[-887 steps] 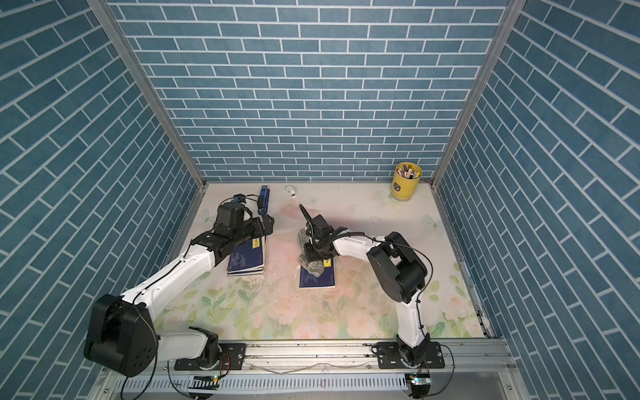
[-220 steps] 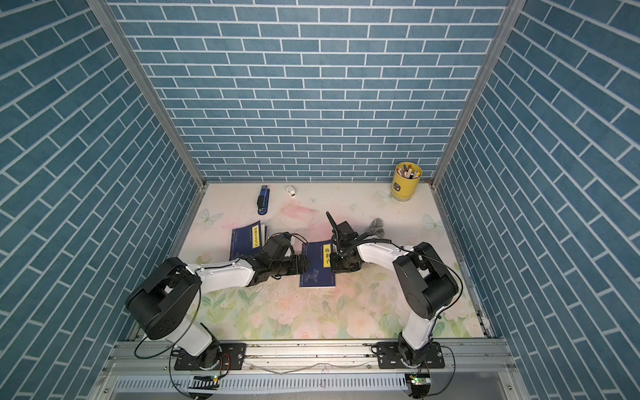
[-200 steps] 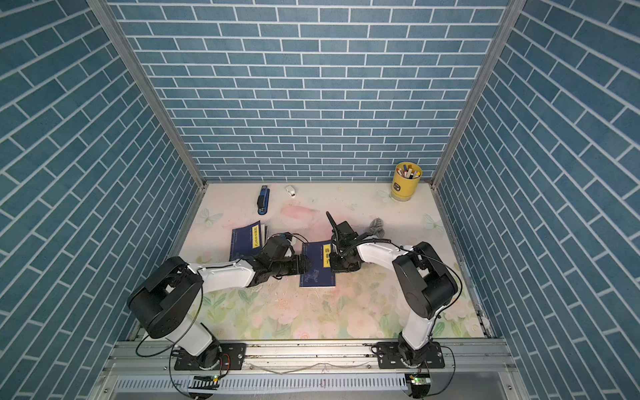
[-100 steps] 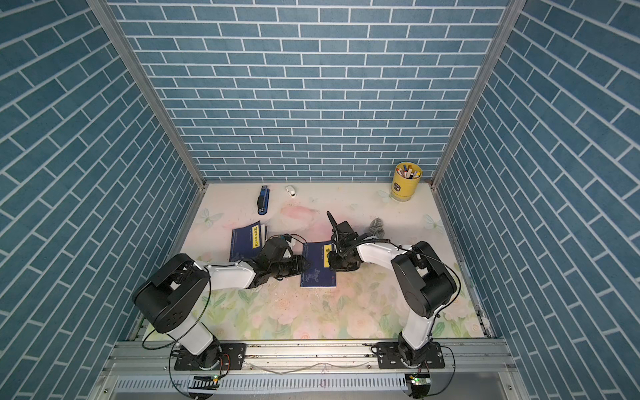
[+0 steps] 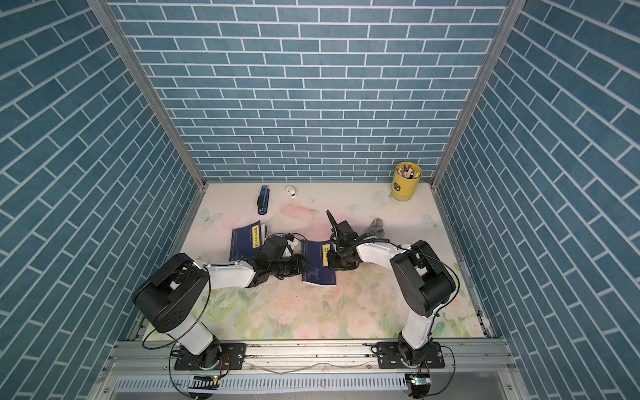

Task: Wipe the cover of the book
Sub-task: Pick up the book from the center of the board.

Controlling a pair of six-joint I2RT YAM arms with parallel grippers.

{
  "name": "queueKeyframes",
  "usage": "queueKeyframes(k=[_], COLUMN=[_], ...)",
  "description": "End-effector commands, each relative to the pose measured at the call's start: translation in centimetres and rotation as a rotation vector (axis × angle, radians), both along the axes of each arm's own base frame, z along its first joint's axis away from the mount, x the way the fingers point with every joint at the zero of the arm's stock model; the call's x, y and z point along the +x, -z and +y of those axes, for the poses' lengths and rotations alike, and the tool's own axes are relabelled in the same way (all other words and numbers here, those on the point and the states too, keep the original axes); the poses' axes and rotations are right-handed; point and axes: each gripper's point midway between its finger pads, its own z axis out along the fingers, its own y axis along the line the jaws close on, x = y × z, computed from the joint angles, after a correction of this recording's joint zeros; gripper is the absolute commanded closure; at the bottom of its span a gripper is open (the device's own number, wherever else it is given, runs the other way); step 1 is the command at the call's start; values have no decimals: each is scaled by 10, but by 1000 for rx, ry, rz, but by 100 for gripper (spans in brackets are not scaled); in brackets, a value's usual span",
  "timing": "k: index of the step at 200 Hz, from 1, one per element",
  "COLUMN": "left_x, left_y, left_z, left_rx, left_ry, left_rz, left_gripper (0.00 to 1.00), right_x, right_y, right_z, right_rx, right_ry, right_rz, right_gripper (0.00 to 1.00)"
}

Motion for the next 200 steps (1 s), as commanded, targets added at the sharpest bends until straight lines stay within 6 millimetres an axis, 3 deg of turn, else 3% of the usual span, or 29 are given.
queueKeyframes(k=[1, 35, 61, 86, 111, 158, 179, 200], left_x=[11, 20, 33, 48, 58, 63, 63, 60], left_y=[-31, -33, -41, -54, -80, -127, -133, -138], left_z=[-13, -6, 15, 45, 75, 151, 184, 201], left_rx=[-72, -11, 68, 131, 125, 111, 138, 128], left_ry=[42, 53, 48, 35, -6, -138, -198, -217], left_rz=[-72, -88, -101, -104, -130, -172, -149, -133], left_gripper=[74, 93, 98, 100, 100, 100, 100, 100], right_x=[-19, -10, 8, 28, 42, 61, 64, 68], right_y=[30, 21, -2, -31, -50, -59, -60, -57], right_z=[-2, 0, 2, 4, 0, -30, -34, -35], right_rx=[-39, -42, -54, -60, -71, -180, -181, -182], right_ry=[-22, -22, -27, -28, -12, 92, 106, 113], right_rz=[74, 35, -52, -148, -213, -302, -311, -303], right_gripper=[76, 72, 67, 56, 49, 41, 40, 39])
